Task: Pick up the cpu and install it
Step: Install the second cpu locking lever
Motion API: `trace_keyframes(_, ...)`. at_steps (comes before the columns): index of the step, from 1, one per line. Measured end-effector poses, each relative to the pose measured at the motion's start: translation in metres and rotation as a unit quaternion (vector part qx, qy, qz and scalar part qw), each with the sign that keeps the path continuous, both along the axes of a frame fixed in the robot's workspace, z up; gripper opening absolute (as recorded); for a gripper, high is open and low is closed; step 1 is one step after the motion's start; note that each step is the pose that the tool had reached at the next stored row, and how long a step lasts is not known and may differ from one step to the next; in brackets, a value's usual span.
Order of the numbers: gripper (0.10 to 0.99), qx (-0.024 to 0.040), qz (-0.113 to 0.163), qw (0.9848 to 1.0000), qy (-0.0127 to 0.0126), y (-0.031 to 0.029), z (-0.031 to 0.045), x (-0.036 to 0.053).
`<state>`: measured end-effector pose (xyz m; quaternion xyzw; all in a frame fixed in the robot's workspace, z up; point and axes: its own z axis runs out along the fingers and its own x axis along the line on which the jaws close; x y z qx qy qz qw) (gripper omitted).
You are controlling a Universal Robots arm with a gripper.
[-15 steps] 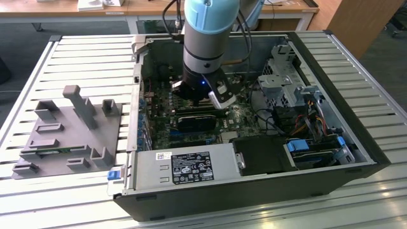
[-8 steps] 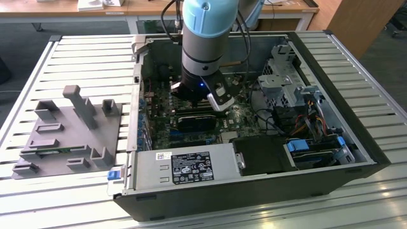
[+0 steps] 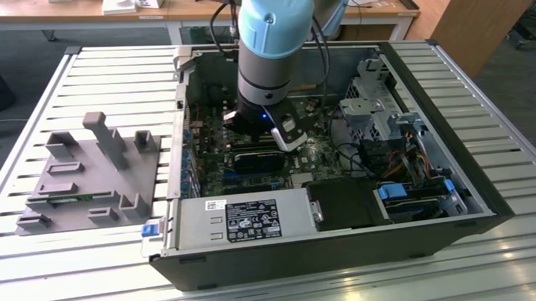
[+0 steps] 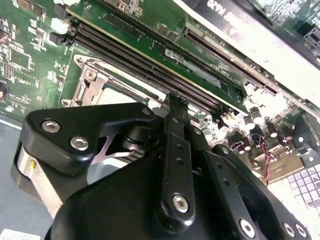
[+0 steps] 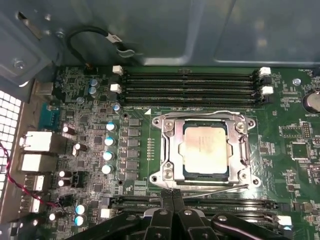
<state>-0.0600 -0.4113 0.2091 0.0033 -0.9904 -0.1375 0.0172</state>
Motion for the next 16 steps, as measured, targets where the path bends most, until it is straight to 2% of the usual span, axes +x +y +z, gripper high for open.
trace_keyframes(3,0.106,0.0081,0.0,1.0,0.0,-0.0004,-0.0006,-0.0029)
trace_keyframes(5,0.106,0.0108,0.0,0.9999,0.0,-0.0003,-0.0016,-0.0042)
trace_keyframes(11,0.106,0.0159,0.0,0.9999,0.0,-0.0004,-0.0078,-0.0053)
trace_keyframes(16,0.106,0.0172,0.0,0.9999,0.0,-0.0004,-0.0117,-0.0059)
